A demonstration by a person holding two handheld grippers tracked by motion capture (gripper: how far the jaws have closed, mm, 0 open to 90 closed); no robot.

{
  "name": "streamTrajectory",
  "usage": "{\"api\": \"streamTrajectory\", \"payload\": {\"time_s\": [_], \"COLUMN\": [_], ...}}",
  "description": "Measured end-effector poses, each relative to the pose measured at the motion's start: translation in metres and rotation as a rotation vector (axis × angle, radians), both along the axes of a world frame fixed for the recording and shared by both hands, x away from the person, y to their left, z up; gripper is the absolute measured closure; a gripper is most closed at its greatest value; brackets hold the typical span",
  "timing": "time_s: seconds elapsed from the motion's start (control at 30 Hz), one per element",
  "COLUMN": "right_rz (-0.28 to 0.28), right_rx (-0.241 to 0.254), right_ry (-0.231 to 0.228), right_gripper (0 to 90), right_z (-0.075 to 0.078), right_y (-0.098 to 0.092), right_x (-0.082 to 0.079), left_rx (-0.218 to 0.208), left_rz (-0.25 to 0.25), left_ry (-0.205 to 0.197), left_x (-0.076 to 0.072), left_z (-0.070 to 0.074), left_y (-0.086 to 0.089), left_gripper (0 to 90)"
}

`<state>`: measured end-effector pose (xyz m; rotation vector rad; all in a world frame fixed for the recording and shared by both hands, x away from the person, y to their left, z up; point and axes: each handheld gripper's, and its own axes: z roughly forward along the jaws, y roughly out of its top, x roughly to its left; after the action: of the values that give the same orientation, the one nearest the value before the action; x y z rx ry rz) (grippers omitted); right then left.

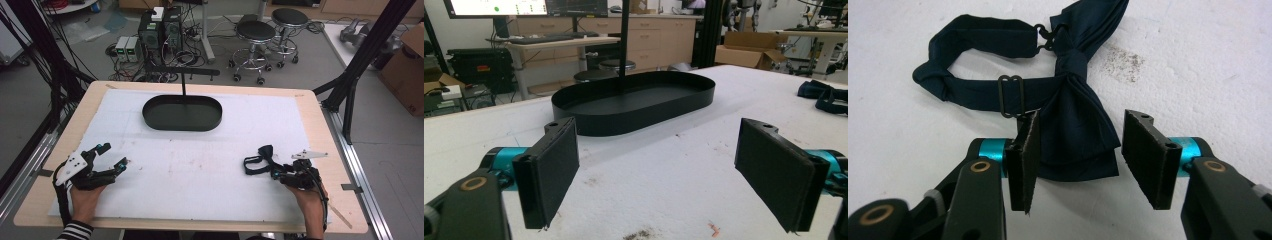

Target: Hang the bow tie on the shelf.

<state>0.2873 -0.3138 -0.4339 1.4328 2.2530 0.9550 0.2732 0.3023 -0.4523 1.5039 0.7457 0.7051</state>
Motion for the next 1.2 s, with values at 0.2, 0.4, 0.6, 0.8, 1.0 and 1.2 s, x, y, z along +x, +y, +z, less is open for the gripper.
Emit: {"api": "streamTrajectory", "payload": {"time_s": [0.2,0.4,0.6,0.8,1.0,1.2], "right_rz": [0.017,0.011,0.017,0.028,0.025,0.038], "right_rx": [-0.025,-0.021,-0.026,-0.014,0.015,0.020], "right_ry": [0.004,0.012,0.012,-0.009,-0.075,-0.140], "right_gripper": [61.4,73.9,80.1,81.0,81.1,81.2], "right_z": [-0.001,0.001,0.002,0.003,0.011,0.017], "right_y": [0.002,0.004,0.007,0.009,0.013,0.019], "right_x": [0.000,-0.002,-0.003,-0.003,-0.006,-0.007], "left_rx": [0.000,0.000,0.000,-0.001,0.004,0.004], "left_rz": [0.000,0.000,-0.001,-0.001,-0.001,-0.001], "left_ry": [0.000,0.000,0.000,0.002,-0.001,0.001], "left_x": [0.000,0.000,0.000,0.000,0.000,0.000], "left_z": [0.000,0.000,0.000,0.000,0.000,0.000], "left_y": [0.000,0.000,0.000,0.000,0.000,0.000], "left_gripper": [18.2,18.2,18.2,18.4,18.4,18.4]}}
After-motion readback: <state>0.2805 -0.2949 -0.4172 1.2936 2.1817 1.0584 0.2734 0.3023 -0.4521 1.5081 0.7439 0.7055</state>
